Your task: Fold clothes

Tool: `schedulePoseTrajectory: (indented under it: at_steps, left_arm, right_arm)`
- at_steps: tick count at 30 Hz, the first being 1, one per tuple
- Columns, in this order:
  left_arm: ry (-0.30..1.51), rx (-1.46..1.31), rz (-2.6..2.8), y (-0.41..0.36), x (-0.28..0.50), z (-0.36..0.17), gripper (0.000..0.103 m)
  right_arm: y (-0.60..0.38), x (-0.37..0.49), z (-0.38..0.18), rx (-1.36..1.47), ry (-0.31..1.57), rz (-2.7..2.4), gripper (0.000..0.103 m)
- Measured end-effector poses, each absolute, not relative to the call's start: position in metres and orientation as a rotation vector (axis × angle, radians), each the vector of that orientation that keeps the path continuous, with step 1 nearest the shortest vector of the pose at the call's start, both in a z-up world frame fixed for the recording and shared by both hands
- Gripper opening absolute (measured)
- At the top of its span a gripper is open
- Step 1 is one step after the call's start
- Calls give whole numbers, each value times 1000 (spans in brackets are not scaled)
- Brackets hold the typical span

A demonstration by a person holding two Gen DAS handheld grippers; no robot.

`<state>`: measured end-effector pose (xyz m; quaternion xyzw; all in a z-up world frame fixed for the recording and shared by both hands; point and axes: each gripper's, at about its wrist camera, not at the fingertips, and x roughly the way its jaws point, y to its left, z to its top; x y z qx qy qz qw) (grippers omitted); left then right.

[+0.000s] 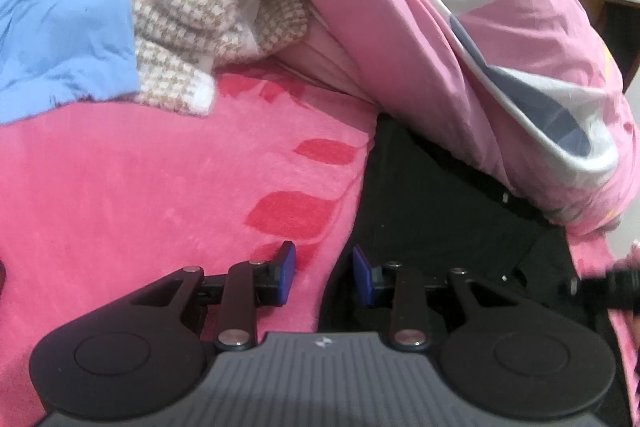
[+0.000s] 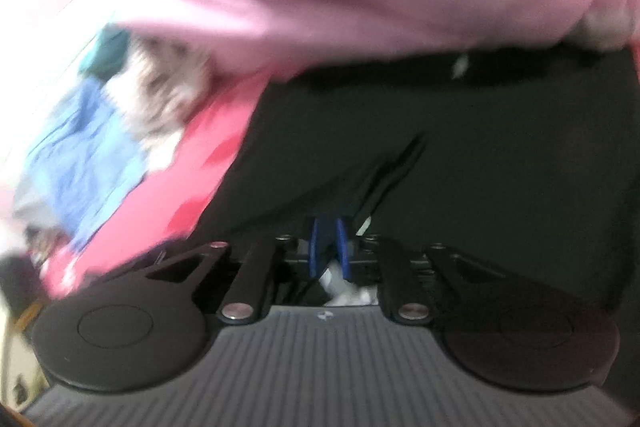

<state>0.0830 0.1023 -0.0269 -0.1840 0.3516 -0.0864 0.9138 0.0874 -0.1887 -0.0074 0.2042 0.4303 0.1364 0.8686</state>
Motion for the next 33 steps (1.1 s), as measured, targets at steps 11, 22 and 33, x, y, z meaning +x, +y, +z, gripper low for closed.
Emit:
schedulePoseTrajectory:
  at_steps: [11,22,33]
  left_arm:
    - [727,-376,-181,103,84,-27,33]
    - [724,-366,-176,102,83,-27,33]
    - [724,-365,-173,102,83,-27,33]
  right_arm:
    - [-131,55,-12,189,882,360,17]
    - [-132,37,-13,253,873,386,0]
    - [-138,59,-19,260,830,305,22]
